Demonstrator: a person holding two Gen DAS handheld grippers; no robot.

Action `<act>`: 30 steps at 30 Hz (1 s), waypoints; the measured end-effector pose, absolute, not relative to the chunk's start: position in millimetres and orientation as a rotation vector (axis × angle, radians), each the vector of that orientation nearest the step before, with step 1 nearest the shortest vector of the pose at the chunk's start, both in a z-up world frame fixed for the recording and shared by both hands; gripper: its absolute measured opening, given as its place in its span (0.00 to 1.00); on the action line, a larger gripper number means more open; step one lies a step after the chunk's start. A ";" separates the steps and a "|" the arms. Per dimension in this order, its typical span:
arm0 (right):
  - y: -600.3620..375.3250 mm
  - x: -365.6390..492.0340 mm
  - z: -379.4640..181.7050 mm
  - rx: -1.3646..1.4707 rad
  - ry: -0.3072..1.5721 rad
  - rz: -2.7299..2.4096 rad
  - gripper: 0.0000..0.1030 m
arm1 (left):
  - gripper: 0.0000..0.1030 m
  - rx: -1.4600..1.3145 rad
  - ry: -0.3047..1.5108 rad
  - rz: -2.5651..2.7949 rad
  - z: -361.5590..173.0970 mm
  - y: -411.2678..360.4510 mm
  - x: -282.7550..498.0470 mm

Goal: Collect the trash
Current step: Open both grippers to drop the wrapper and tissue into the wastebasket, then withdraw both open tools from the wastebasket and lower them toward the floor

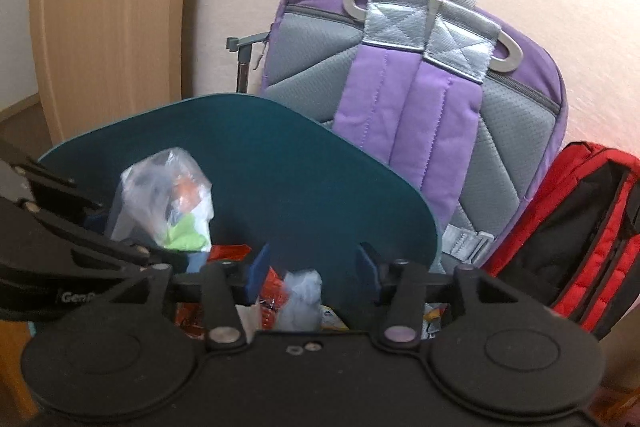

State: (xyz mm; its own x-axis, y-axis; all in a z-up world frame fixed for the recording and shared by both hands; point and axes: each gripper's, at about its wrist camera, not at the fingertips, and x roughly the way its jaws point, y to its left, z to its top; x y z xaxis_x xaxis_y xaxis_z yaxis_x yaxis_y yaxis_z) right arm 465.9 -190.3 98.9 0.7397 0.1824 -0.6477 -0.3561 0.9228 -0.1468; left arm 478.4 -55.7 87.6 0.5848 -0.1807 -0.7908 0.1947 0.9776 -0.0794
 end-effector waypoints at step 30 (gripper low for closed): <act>-200.7 341.0 179.2 -0.181 0.625 0.390 0.49 | 0.78 -0.055 0.773 -0.211 173.6 -16.1 342.8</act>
